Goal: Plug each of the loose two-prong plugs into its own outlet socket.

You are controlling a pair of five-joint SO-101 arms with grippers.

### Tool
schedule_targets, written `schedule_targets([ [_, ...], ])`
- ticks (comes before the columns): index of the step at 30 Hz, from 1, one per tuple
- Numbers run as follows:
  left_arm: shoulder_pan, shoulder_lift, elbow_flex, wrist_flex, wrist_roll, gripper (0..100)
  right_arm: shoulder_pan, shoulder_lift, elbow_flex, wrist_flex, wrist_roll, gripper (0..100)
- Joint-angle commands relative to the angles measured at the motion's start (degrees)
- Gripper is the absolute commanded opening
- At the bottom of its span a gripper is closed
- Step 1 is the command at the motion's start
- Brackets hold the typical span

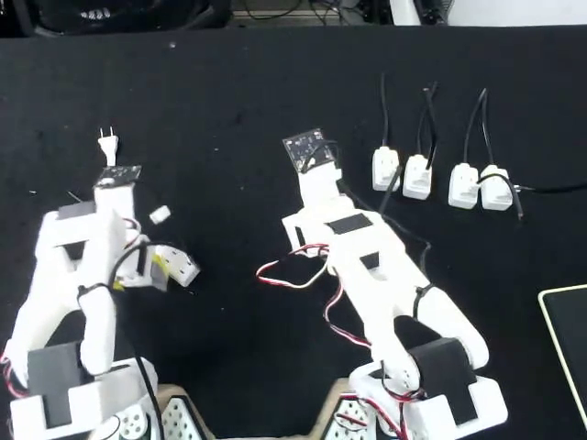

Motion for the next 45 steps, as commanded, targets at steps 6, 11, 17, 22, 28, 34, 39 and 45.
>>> schedule_targets([
  [6,-4.97,-3.78,-14.11,0.44,1.85,25,0.88,0.31,-1.98,-1.41,0.09,6.1],
  [11,-3.82,1.76,-10.33,-11.87,8.97,25,0.88,0.4,-1.98,-1.41,0.18,6.1],
  [17,2.68,5.8,-9.98,-2.73,11.08,25,0.79,0.4,-2.07,-1.41,0.35,6.1],
  [22,8.84,6.42,-8.31,-1.23,11.08,25,0.79,0.48,-2.24,-1.41,0.44,6.1],
  [28,11.38,4.31,-7.08,3.16,11.16,25,0.79,0.31,-1.98,-1.41,0.44,6.1],
  [34,9.45,-3.08,-6.55,3.16,10.73,25,0.97,0.13,-1.98,-1.41,0.26,6.1],
  [39,10.07,-7.12,-4.88,6.77,0.97,25,1.05,0.04,-1.98,-1.32,0.26,6.1],
  [45,12.44,-7.38,-0.4,10.2,-13.19,25,3.78,-1.45,-2.42,-0.97,0.18,6.1],
])
